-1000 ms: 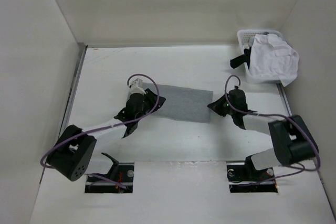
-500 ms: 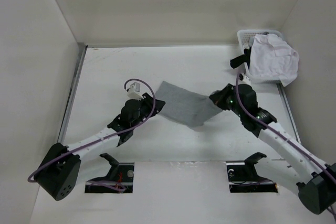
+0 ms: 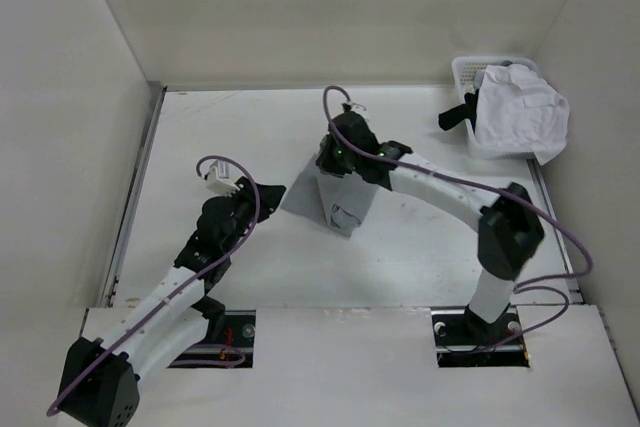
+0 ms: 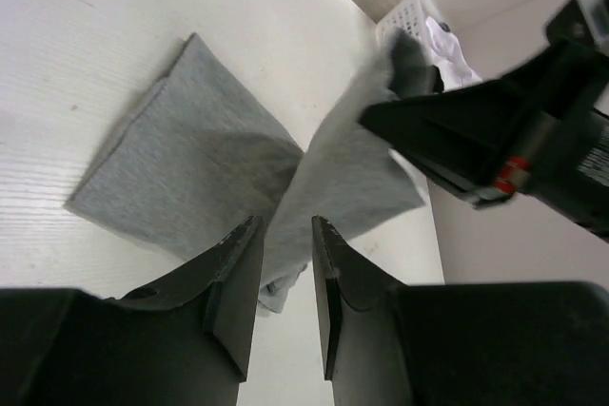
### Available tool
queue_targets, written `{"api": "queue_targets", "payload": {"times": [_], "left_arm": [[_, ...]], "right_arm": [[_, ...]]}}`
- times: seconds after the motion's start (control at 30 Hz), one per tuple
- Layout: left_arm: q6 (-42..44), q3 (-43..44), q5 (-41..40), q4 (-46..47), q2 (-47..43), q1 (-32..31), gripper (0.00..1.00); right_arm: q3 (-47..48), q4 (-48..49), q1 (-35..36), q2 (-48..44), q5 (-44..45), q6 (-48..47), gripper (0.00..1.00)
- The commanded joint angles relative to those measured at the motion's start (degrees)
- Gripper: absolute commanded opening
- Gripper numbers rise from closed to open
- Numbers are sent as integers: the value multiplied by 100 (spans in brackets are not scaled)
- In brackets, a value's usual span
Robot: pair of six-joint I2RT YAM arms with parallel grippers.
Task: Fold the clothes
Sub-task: Fold the tank top
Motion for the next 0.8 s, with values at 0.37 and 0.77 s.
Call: {"api": "queue_targets", "payload": {"times": [0.37, 0.77], "left_arm": [[190, 368, 249, 86, 550, 112, 27], [349, 1669, -209, 1913, 3845, -549, 32]], "right_arm": [[346, 836, 152, 482, -440, 163, 42], [-1873, 2269, -999, -208, -1361, -637, 3]]}}
